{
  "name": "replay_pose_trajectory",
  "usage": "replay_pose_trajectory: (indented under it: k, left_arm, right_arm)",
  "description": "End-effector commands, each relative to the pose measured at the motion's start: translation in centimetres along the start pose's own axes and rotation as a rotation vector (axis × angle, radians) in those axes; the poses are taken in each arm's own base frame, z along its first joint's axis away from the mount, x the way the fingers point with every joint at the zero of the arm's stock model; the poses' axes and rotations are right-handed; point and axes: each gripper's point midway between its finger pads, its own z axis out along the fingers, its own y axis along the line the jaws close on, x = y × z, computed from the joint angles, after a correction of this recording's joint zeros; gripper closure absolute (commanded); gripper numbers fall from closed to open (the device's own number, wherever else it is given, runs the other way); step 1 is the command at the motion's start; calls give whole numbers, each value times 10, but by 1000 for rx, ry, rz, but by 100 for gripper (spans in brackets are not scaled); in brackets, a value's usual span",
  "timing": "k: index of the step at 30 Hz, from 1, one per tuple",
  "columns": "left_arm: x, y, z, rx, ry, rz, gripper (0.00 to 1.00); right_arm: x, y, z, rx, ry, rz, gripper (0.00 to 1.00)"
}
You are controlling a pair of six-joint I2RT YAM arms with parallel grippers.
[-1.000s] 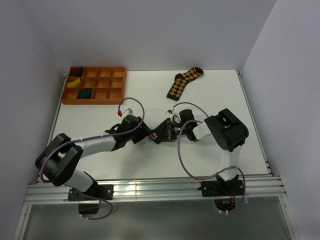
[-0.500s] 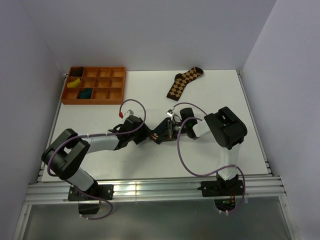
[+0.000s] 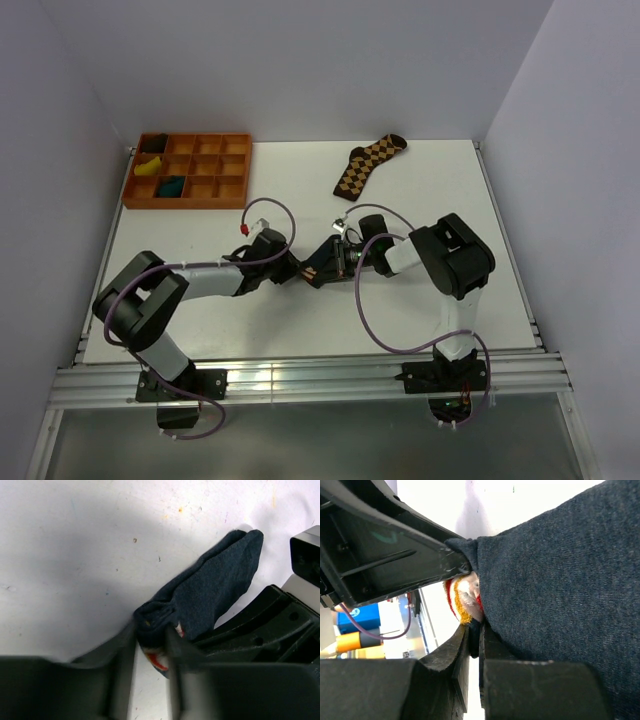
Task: Roll the socks
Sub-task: Roll the sock at the center of the board.
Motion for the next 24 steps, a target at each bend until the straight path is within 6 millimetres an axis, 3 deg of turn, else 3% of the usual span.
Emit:
replay_pose_trajectory:
  k: [1, 5, 6, 7, 13, 15, 16, 17, 19, 24]
  left_arm:
    - [-1, 12, 6, -72, -4, 16, 74]
    - [1, 14, 8, -105, 4, 44, 94]
    - [2, 14, 7, -107, 5, 54, 96]
    - [4, 13, 6, -114, 8, 64, 100]
    - [2, 4, -1, -155, 4, 149, 100]
    - [5, 8, -4, -185, 18, 192, 100]
    - [4, 0, -4, -176, 19, 201, 100]
    - [5, 3, -4, -190, 28, 211, 100]
    - [6, 3, -6, -206, 43, 232, 100]
    - [9, 5, -6, -223, 76, 257, 100]
  right_arm:
    - [17, -40, -6, 187, 0, 34, 100]
    - [16, -38, -11, 231, -34, -27, 92]
    - [15, -37, -13, 240, -43, -39, 79]
    - [10, -27, -15, 234, -63, -87, 74]
    - [-6, -11, -33, 359, -201, -302, 53]
    - [-12, 6, -38, 383, -250, -395, 40]
    - [-18, 7, -41, 416, -285, -453, 39]
    - [-14, 15, -39, 420, -294, -495, 38]
    - [-26, 29, -47, 456, -372, -588, 37]
    - [-25, 50, -43, 501, -416, -757, 36]
